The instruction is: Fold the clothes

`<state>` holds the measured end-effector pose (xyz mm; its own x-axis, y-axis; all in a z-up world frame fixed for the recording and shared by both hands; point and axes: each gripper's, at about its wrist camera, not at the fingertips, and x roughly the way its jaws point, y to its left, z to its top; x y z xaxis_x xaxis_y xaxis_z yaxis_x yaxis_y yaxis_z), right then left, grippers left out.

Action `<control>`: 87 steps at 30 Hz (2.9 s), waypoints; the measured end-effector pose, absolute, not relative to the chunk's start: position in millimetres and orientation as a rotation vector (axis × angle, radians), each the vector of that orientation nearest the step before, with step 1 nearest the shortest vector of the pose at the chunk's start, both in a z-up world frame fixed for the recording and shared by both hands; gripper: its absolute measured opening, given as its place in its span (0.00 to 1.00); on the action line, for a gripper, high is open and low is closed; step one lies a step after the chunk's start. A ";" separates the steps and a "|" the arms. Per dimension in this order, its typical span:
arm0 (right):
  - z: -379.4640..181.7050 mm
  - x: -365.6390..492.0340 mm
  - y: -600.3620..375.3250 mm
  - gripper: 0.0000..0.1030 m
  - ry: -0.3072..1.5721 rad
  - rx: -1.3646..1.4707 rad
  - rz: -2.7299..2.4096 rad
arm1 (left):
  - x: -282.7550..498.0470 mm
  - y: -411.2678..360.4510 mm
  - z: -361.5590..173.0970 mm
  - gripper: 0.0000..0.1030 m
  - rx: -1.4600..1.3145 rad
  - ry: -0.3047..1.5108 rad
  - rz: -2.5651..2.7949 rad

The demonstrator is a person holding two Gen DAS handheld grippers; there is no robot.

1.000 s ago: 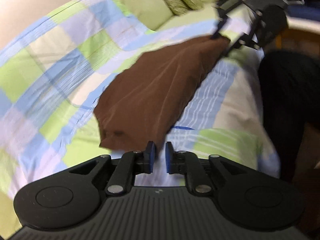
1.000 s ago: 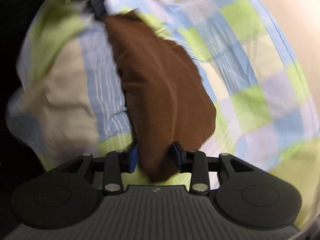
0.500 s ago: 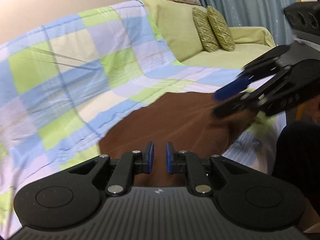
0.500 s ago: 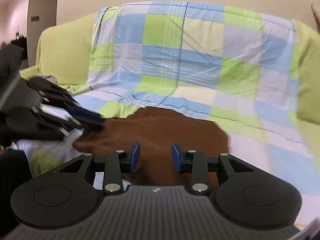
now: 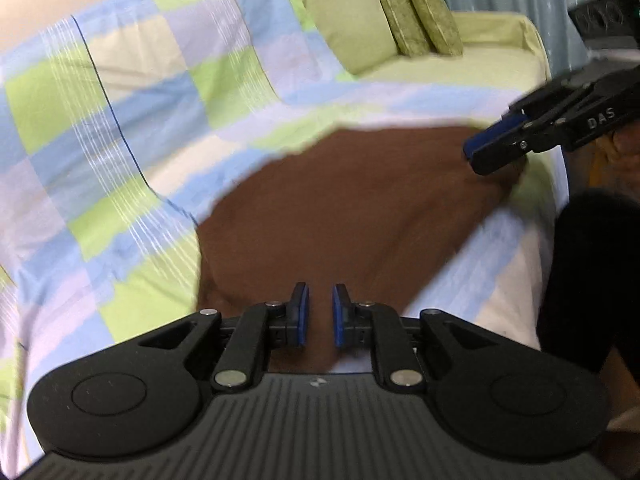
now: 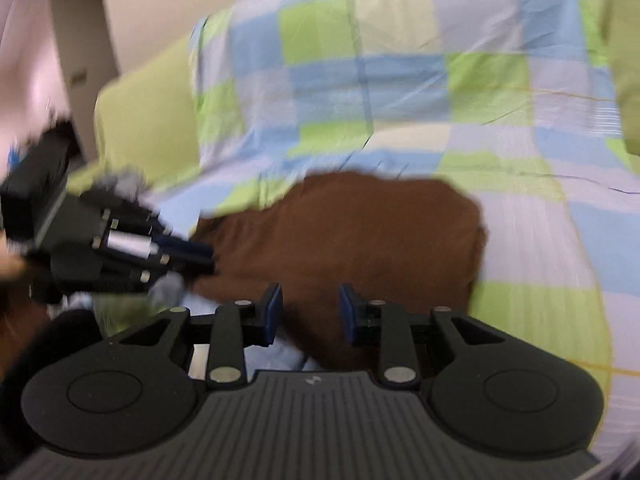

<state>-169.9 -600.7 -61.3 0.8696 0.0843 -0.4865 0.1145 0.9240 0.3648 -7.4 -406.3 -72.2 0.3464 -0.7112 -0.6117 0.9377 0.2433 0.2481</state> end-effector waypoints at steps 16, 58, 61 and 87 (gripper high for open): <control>-106.4 -129.1 -718.8 0.38 0.658 0.453 -0.197 | 81.4 -429.4 -103.7 0.21 0.687 0.517 -1.049; -158.8 -213.2 -675.1 0.36 0.310 1.334 -0.157 | 113.2 -641.0 -100.2 0.39 0.981 0.910 -1.854; -161.7 -210.8 -677.5 0.19 0.318 1.377 -0.188 | 110.7 -634.2 -87.2 0.38 0.952 0.881 -1.831; 44.3 -127.3 -557.6 0.17 0.636 -0.138 -0.055 | 152.8 -471.6 -44.8 0.44 0.249 0.685 -1.766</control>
